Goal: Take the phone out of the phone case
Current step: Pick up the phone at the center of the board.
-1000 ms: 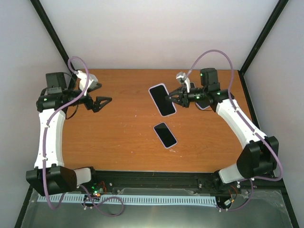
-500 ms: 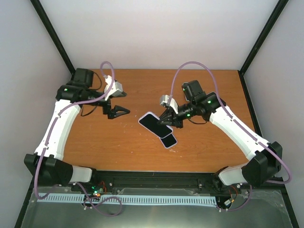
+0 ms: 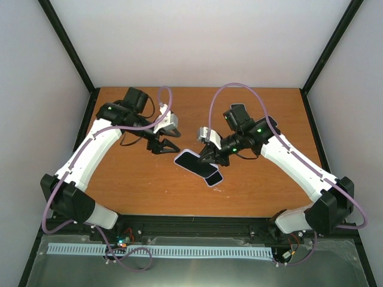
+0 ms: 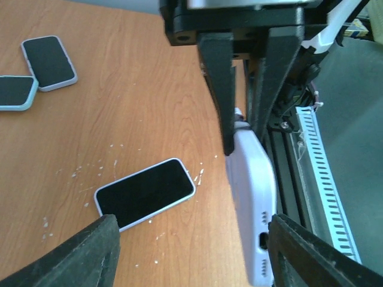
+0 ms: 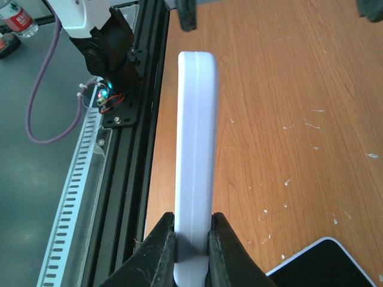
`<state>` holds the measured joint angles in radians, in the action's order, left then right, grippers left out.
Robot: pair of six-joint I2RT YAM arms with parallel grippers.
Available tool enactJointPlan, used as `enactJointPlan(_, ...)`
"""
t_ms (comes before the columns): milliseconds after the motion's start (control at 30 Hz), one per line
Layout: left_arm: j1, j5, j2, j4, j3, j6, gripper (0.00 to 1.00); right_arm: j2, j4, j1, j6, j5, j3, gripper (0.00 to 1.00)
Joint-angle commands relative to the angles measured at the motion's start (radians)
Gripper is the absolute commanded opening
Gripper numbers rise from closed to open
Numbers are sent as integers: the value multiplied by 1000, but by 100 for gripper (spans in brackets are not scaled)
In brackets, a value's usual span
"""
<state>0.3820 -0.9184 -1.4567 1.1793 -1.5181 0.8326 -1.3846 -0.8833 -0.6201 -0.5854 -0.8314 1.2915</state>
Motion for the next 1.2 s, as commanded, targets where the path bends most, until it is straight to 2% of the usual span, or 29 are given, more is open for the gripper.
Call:
enactJointPlan(0, 32, -61, -8, 47, -37, 43, 67, -4, 17, -13, -32, 6, 43, 3)
enactJointPlan(267, 82, -56, -41, 47, -19, 25, 55, -15, -9, -18, -58, 27, 63, 3)
enactJointPlan(400, 84, -44, -50, 33, -16, 15, 46, -12, -18, -20, -66, 31, 69, 3)
enactJointPlan(567, 84, -53, -40, 16, -9, 9, 20, -12, -25, -19, -71, 40, 77, 3)
enactJointPlan(733, 84, -78, -1, -40, 13, -43, 1, -24, -17, -16, -22, 58, 114, 6)
enactJointPlan(767, 84, -83, 8, -53, 13, -55, 1, -28, -17, -13, -11, 62, 125, 10)
enactJointPlan(833, 83, -99, 30, -96, 22, -95, 1, -35, -16, 2, 15, 62, 145, 24)
enactJointPlan(1033, 38, -226, 112, -310, 65, -292, 1, -53, -32, 134, 98, -64, 232, 75)
enactJointPlan(1100, -3, -276, 140, -412, 84, -388, 1, -52, -28, 188, 132, -129, 245, 97)
enactJointPlan(1167, -48, -325, 164, -524, 100, -497, 1, -44, -14, 238, 160, -196, 247, 100)
